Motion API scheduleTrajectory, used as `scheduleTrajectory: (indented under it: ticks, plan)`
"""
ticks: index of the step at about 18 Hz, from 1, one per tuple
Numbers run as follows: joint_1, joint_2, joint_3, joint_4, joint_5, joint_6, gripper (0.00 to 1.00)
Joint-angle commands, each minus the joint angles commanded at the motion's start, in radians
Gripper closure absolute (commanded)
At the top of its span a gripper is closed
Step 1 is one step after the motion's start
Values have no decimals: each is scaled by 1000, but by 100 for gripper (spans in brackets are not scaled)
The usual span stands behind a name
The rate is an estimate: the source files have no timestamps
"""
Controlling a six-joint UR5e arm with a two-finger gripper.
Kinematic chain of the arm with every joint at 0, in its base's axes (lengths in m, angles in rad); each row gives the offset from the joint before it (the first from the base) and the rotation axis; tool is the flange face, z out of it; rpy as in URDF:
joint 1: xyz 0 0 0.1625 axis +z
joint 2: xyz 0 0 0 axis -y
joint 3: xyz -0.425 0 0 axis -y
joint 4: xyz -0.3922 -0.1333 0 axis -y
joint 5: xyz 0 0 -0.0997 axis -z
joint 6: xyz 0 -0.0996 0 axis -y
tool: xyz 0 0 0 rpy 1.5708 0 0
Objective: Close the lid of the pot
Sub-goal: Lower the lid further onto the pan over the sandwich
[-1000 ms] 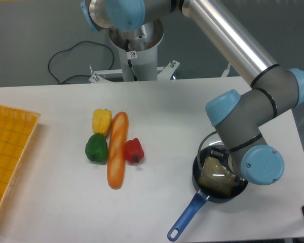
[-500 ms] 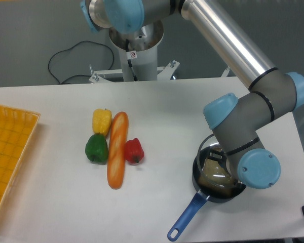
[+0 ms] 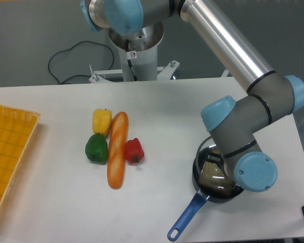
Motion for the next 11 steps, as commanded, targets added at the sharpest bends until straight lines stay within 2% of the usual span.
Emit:
scheduleTrajectory:
  ticks: [11]
  plan:
    - [-2, -6, 0, 0, 6, -12, 52]
